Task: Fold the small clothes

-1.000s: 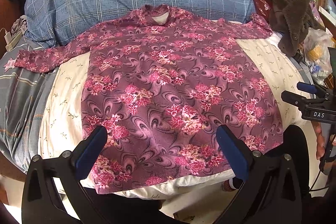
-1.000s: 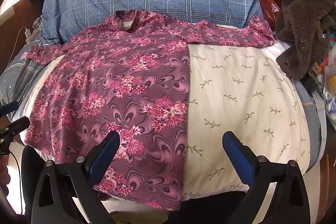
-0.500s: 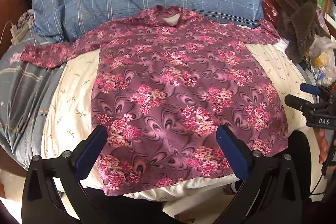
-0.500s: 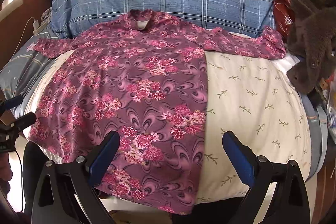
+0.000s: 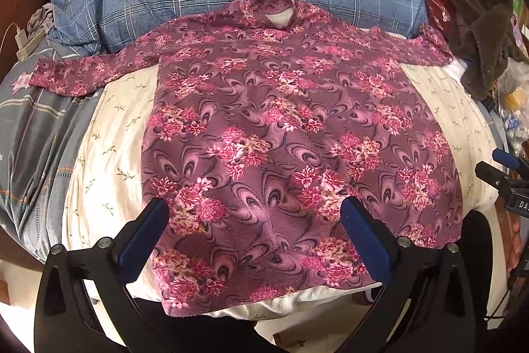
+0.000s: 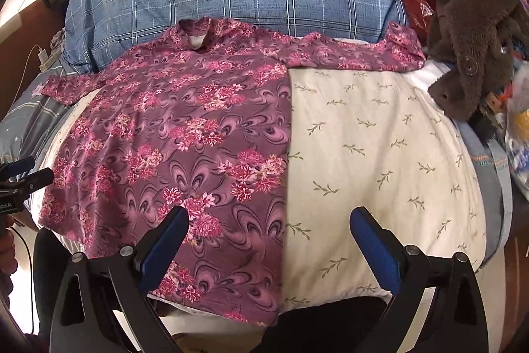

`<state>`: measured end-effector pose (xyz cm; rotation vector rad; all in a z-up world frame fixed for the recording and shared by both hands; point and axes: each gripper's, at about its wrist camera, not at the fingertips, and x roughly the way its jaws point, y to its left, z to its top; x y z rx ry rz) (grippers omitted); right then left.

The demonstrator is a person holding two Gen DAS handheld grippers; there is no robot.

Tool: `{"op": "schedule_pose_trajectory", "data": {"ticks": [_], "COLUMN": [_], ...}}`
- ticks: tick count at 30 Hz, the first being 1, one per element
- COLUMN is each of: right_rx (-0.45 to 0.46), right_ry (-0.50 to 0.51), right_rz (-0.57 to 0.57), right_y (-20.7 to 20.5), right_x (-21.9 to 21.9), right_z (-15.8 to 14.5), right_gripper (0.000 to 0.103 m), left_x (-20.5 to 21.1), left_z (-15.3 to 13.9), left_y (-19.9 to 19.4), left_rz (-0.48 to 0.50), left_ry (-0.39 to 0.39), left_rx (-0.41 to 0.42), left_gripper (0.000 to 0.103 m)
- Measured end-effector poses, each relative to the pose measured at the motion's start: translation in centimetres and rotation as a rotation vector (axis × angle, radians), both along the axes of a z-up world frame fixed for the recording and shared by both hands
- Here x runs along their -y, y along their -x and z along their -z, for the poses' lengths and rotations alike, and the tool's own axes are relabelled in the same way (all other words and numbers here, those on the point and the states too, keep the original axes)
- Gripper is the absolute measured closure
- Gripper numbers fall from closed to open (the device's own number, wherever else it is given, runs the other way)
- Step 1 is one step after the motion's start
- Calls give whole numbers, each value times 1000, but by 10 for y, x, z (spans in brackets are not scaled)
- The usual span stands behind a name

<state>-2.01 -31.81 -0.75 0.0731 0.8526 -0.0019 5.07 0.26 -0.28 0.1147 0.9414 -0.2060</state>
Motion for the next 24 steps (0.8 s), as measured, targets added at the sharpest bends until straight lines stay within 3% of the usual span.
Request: {"op": "schedule_pose_trajectory", "data": {"ticks": [12, 20, 24], "right_rx": [-15, -107, -123], "right_ry": [-22, -100, -85], "right_rz": [15, 77, 52], "right_y": [-9, -7, -5], "right_x": [10, 33, 26], "right_z": [10, 36, 45], "right_gripper": [5, 5, 5], "left_x": [6, -58, -86], "left_z": [0, 3, 21], "left_y": [-4, -18, -25], "left_rz": [-2, -169, -261], "left_ry": [-19, -53, -169], "left_rx": [-12, -27, -73], "left_gripper": [0, 0, 0]}}
